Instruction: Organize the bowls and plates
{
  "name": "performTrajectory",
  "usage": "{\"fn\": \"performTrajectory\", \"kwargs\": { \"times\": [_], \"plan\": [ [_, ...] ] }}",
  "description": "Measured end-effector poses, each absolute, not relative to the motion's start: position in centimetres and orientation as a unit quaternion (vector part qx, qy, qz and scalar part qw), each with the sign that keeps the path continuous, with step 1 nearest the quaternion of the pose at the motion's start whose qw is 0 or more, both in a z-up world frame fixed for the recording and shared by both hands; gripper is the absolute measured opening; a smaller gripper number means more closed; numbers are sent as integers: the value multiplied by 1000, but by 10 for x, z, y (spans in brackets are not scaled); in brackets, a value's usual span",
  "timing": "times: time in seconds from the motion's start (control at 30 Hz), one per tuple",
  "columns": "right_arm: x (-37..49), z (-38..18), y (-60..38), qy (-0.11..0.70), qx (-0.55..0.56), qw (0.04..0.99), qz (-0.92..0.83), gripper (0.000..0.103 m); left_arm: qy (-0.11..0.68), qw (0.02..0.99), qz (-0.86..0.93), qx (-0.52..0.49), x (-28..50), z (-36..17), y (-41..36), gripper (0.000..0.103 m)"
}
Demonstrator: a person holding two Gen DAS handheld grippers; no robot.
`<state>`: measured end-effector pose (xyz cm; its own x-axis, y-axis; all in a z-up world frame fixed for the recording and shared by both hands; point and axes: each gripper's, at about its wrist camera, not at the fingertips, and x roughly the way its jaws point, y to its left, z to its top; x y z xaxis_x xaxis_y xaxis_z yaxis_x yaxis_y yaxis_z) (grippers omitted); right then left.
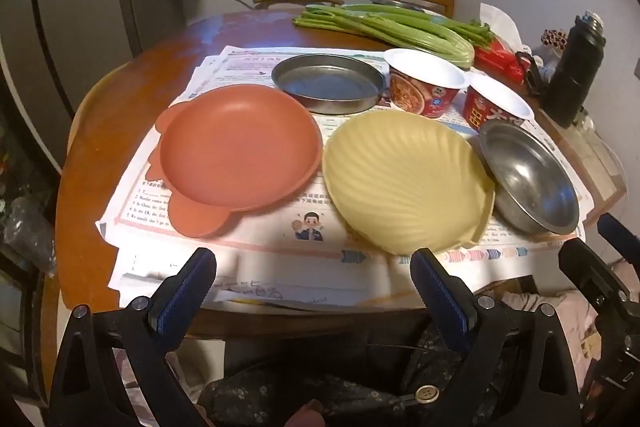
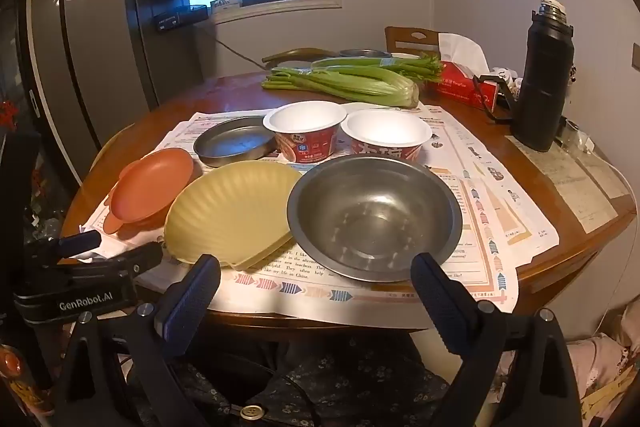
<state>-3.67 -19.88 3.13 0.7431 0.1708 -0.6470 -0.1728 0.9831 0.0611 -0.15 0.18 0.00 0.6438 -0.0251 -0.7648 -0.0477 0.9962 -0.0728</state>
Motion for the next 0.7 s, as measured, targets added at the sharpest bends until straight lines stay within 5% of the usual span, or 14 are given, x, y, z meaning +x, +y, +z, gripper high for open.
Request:
{"fn": "performTrajectory", "kwargs": {
  "times": [0.7],
  "plan": [
    [-37,28,-200,356,-9,929,98,96,420,907,15,-36,-7,6,-8,98]
  ]
}}
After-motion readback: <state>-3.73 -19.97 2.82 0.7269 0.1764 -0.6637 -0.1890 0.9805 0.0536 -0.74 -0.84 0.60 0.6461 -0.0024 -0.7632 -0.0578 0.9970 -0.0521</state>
